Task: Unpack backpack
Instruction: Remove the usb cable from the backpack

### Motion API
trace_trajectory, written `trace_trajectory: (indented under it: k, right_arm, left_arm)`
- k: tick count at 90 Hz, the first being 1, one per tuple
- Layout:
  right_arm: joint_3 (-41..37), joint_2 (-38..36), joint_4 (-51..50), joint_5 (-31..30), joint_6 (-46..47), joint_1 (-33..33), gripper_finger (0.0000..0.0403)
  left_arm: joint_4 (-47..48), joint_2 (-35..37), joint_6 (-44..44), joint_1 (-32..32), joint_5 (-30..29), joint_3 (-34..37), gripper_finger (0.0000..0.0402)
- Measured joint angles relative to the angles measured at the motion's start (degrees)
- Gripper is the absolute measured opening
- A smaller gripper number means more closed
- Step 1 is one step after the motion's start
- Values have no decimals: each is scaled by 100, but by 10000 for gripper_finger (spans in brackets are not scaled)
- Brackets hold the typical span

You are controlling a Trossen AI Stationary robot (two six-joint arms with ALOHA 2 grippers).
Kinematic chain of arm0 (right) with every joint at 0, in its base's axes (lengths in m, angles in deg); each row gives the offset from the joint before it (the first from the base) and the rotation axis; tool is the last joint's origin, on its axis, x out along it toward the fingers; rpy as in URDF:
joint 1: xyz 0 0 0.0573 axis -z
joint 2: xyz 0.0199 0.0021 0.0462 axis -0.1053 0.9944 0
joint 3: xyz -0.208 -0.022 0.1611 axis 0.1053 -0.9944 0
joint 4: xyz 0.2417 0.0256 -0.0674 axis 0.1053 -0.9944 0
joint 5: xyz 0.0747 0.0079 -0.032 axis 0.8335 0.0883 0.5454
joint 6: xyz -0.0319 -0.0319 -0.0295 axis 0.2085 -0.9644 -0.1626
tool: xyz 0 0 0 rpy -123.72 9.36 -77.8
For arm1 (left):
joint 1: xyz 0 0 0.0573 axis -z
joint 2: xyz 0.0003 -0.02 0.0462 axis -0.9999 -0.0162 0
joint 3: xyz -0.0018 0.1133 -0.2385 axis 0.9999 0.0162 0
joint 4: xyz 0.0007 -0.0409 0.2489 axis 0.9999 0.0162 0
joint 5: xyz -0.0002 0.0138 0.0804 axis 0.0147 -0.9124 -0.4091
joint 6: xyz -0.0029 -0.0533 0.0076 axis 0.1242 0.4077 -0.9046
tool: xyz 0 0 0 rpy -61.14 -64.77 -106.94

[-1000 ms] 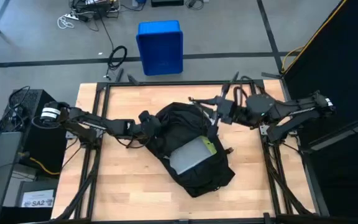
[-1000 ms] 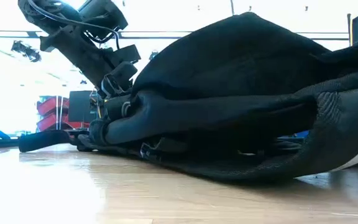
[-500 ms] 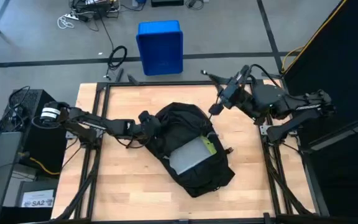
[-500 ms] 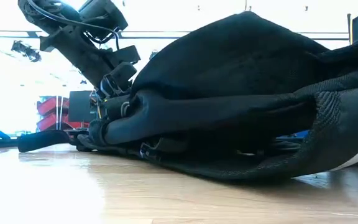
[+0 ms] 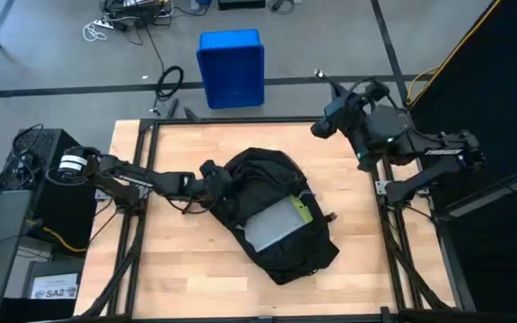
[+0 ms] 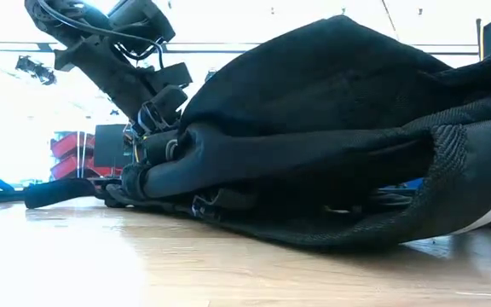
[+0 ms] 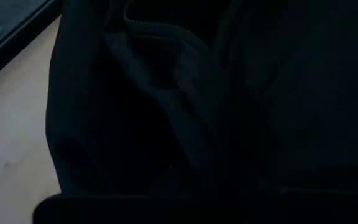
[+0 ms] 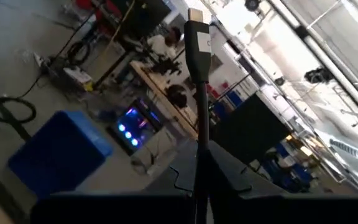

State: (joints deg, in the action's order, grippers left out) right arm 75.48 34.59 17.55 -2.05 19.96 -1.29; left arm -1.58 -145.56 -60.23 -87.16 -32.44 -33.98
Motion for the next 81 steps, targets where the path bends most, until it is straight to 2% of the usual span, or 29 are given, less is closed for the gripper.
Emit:
trace_trajectory:
  k: [5, 10, 22, 28, 38, 49, 58, 71, 81]
  right_arm:
    - [-132, 12, -690, 86, 689, 0, 0]
    - [-299, 25, -1531, 471, 1594, 6, 0]
    - [-629, 23, -3420, 2445, 4416, 272, 0]
    - [-980, 22, -3938, 3045, 5306, 392, 0]
    - [-1653, 20, -4409, 3287, 6223, 372, 0]
    - [-2349, 17, -4420, 4375, 6910, 370, 0]
    - [-2825, 17, -4342, 4987, 7384, 242, 0]
    - [-3268, 17, -4703, 5663, 8334, 1, 0]
    - [-3460, 17, -5251, 5925, 9369, -142, 0]
  left_arm:
    - [0, -2, 2, 0, -2, 0, 1]
    - [2, -2, 2, 0, 0, 1, 1]
    - [2, -2, 2, 2, -2, 1, 1]
    - [2, -2, 4, 6, -2, 1, 1]
    - [2, -2, 4, 9, -3, 3, 1]
    - [2, -2, 7, 9, -4, 5, 1]
    - [2, -2, 49, 9, -4, 5, 1]
    - [7, -2, 108, 11, -4, 5, 1]
    - [11, -2, -20, 11, -2, 5, 1]
